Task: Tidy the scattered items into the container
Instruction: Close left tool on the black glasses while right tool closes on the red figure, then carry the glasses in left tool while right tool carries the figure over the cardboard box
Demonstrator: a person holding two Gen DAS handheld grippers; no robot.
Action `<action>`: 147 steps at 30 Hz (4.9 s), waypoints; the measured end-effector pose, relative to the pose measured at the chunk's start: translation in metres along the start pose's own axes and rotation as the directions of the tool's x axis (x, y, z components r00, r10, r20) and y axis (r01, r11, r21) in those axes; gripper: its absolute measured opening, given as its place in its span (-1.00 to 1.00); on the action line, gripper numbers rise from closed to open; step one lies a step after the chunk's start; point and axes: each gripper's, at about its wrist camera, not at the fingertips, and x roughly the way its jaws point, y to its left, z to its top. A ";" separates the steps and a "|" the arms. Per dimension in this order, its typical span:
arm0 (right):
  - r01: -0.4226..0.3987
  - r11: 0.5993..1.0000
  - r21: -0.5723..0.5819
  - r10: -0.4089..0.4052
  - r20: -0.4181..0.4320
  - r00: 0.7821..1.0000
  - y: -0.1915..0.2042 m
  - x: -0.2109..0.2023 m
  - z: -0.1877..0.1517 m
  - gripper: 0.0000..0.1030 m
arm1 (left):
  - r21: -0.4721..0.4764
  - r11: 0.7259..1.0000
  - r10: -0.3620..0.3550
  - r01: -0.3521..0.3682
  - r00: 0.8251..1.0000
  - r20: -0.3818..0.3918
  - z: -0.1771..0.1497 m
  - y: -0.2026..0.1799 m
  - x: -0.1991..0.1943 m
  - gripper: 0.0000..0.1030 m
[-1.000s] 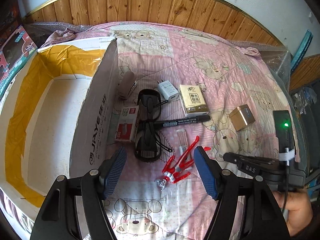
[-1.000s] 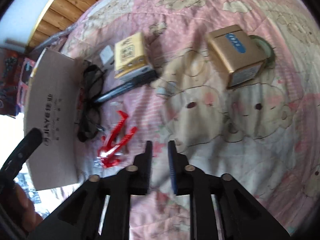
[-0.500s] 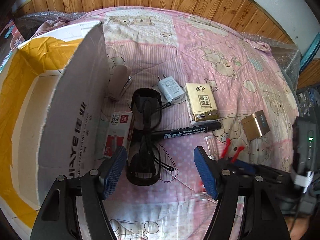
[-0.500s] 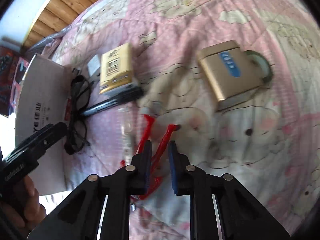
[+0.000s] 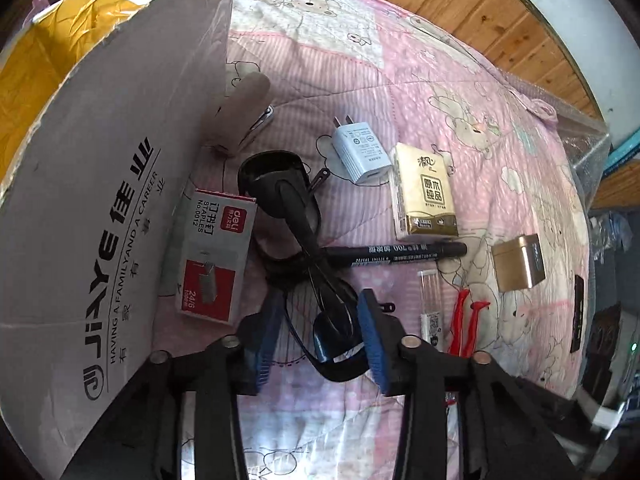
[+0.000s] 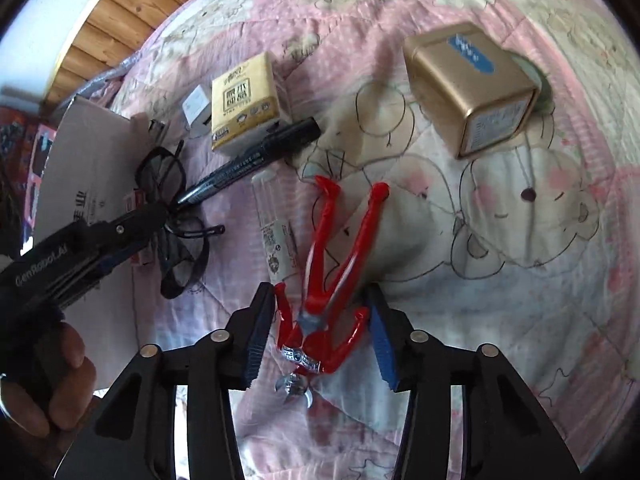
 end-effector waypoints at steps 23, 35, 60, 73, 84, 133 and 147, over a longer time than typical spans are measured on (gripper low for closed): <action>0.029 0.993 0.116 -0.035 0.050 0.998 -0.070 -0.034 -0.012 -0.68 | 0.106 0.993 0.053 -0.050 0.998 -0.027 -0.068 -0.021 0.003 -0.60; 0.010 0.998 0.057 -0.014 0.067 0.998 -0.052 -0.067 -0.025 -0.68 | 0.132 0.991 -0.029 0.026 0.999 0.020 -0.083 -0.034 -0.051 -0.72; 0.001 0.993 -0.119 0.011 0.092 0.996 0.017 -0.099 -0.053 -0.68 | 0.211 0.976 0.021 -0.053 0.989 0.150 -0.082 -0.027 -0.125 -0.73; 0.012 0.973 -0.231 0.016 0.117 0.993 0.064 -0.119 -0.041 -0.68 | 0.167 0.984 0.023 -0.065 0.970 0.242 -0.073 -0.015 -0.168 -0.73; -0.002 0.951 -0.310 0.048 0.142 0.989 0.105 -0.135 -0.027 -0.68 | 0.106 0.993 0.024 -0.058 0.955 0.296 -0.060 0.006 -0.195 -0.73; -0.183 0.821 -0.541 0.168 -0.077 0.983 0.311 -0.066 0.001 -0.67 | -0.250 0.968 0.098 -0.025 0.954 0.283 -0.019 0.173 -0.211 -0.73; -0.166 0.851 -0.499 0.152 -0.068 0.986 0.322 -0.034 0.034 -0.67 | -0.208 0.978 0.080 -0.024 0.961 0.266 0.029 0.178 -0.192 -0.73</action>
